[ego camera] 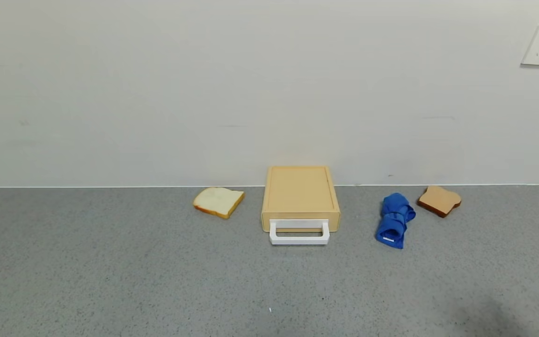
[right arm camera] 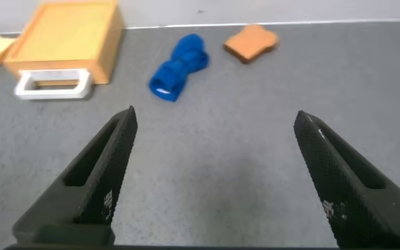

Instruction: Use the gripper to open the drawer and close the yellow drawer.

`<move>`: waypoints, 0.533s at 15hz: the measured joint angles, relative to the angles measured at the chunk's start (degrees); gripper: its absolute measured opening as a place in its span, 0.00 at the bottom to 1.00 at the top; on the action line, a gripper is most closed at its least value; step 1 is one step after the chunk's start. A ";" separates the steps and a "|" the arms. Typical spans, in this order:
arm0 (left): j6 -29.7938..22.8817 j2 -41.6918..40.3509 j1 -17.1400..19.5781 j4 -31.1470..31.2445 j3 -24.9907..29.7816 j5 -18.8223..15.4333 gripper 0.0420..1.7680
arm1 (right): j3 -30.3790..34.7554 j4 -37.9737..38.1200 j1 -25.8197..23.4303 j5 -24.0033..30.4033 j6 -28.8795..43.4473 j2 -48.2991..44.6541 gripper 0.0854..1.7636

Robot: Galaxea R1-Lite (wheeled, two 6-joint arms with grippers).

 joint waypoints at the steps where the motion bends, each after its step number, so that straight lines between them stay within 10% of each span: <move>1: 0.00 0.00 0.00 0.02 0.00 0.00 0.98 | 0.23 1.34 -1.84 -0.35 -0.04 -2.43 0.94; 8: 0.00 0.00 0.00 0.00 0.00 0.00 0.98 | 0.76 9.70 -11.89 0.50 -5.27 -18.83 0.96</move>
